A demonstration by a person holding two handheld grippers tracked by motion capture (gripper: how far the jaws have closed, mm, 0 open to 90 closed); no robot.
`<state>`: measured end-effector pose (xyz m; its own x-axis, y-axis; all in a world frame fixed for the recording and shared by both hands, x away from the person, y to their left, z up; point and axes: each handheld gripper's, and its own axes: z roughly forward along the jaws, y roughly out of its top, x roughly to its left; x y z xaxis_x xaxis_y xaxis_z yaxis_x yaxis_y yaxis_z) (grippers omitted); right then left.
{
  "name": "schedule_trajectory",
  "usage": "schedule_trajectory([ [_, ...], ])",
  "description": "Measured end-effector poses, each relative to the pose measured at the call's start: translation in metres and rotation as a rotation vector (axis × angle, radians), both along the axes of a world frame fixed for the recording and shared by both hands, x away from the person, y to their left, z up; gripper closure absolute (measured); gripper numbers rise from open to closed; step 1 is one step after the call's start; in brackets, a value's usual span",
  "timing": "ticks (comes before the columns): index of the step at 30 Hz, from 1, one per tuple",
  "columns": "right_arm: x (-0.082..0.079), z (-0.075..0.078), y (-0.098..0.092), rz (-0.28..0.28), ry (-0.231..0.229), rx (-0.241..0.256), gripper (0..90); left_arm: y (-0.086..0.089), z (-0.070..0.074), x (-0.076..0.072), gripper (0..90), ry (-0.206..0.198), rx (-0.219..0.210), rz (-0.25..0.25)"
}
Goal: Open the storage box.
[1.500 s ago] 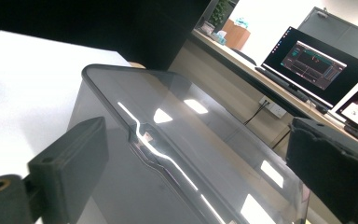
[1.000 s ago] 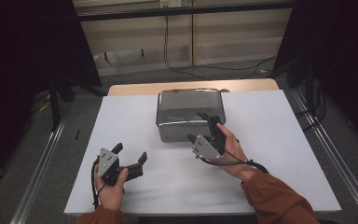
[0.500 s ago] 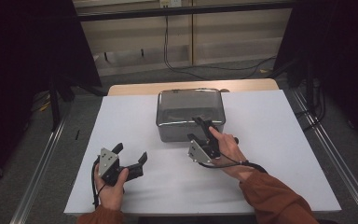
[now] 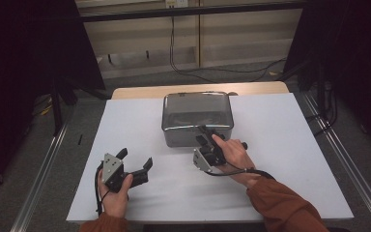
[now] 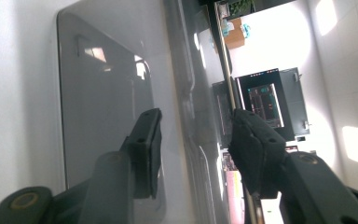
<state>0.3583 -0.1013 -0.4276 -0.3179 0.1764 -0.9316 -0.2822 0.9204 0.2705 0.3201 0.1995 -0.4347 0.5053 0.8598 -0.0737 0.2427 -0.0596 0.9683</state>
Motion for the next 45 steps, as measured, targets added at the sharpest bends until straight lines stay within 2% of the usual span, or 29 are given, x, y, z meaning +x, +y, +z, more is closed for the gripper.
schedule_trajectory([
  [4,-0.0002,-0.0042,0.0027,-0.012,0.005,-0.022,61.7,0.0005,-0.0001,0.0001,2.5,0.002,0.002,0.0],
  [6,-0.0002,-0.005,0.0039,-0.02,-0.013,-0.035,64.8,0.0007,-0.0003,0.0003,2.5,0.005,0.007,0.001],
  [14,0.0001,-0.004,0.0043,-0.018,-0.031,-0.038,72.8,0.001,0.0,0.0009,2.5,0.009,0.036,0.009],
  [17,-0.0005,-0.0032,0.0043,-0.015,-0.038,-0.042,77.1,0.0009,0.0,0.0013,2.5,0.018,0.034,0.002],
  [31,0.0001,0.0005,0.0045,-0.019,-0.027,-0.038,77.8,-0.0023,0.0013,0.0023,6.9,0.008,0.059,-0.051],
  [35,0.0004,0.0019,0.0036,-0.018,-0.024,-0.027,78.0,-0.0017,0.0017,0.0035,8.1,0.007,0.05,-0.07],
  [37,0.0005,0.0025,0.0034,-0.016,-0.025,-0.025,78.1,-0.0022,0.0017,0.0042,8.1,0.006,0.03,-0.081],
  [40,0.0008,0.0028,0.0035,-0.014,-0.027,-0.024,78.1,-0.0041,0.0003,0.005,7.6,0.01,0.034,-0.093],
  [45,0.0012,0.0045,0.0031,-0.009,-0.032,-0.009,78.1,-0.005,-0.0004,0.0079,5.8,0.01,0.015,-0.095],
])
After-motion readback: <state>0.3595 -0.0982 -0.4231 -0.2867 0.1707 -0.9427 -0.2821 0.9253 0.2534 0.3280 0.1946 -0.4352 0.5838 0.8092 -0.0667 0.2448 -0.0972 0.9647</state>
